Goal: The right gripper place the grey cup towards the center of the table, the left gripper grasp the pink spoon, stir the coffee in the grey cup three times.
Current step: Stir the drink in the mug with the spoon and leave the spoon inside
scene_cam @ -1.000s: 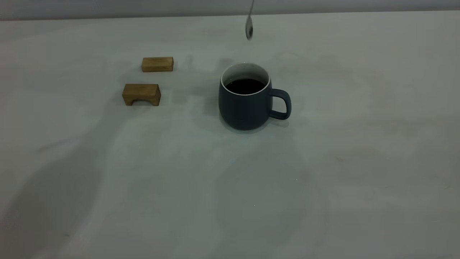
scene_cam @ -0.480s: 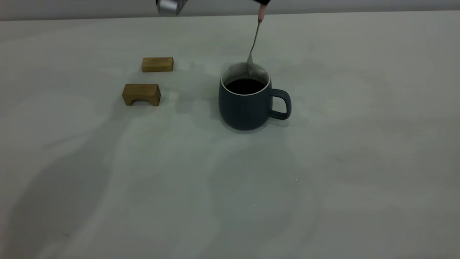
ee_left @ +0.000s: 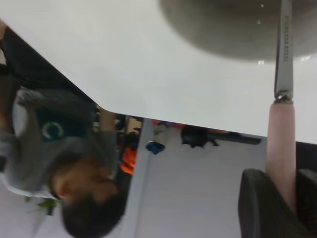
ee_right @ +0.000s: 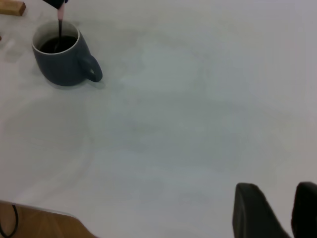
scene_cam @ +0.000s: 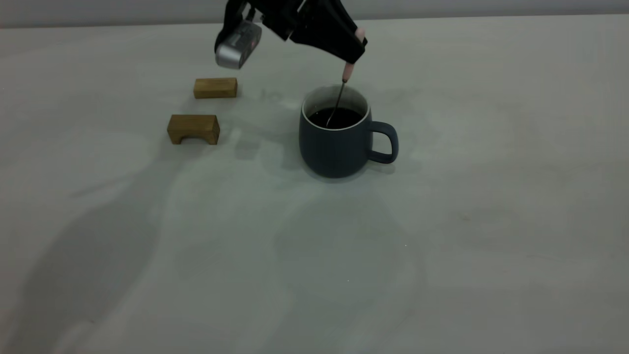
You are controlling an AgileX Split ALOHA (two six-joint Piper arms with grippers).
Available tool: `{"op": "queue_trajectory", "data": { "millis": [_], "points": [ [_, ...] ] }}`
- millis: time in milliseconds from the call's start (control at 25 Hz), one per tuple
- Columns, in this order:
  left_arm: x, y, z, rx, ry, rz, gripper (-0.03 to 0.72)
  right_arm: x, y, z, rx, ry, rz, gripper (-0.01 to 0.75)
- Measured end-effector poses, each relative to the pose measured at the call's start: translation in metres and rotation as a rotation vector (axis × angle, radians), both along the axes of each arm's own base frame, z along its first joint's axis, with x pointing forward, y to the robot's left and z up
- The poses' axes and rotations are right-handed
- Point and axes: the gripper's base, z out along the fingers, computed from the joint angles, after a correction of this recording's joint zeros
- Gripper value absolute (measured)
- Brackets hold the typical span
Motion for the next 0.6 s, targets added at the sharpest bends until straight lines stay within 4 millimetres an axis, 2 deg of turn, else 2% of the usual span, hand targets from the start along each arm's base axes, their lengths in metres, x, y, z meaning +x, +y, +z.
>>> {"op": "queue_trajectory", "data": {
  "millis": [120, 240, 440, 600],
  "points": [
    [0.0, -0.003, -0.006, -0.07, -0.02, -0.015, 0.167, 0.0, 0.0, 0.0, 0.0, 0.0, 0.0, 0.237],
    [0.0, -0.007, -0.014, -0.122, 0.035, 0.028, 0.167, 0.0, 0.0, 0.0, 0.0, 0.0, 0.0, 0.237],
    [-0.001, -0.004, -0.024, -0.047, 0.166, 0.1, 0.167, 0.0, 0.0, 0.0, 0.0, -0.001, 0.0, 0.237],
    [0.0, 0.0, -0.019, 0.025, 0.15, 0.095, 0.167, 0.0, 0.0, 0.0, 0.0, -0.001, 0.0, 0.237]
  ]
}}
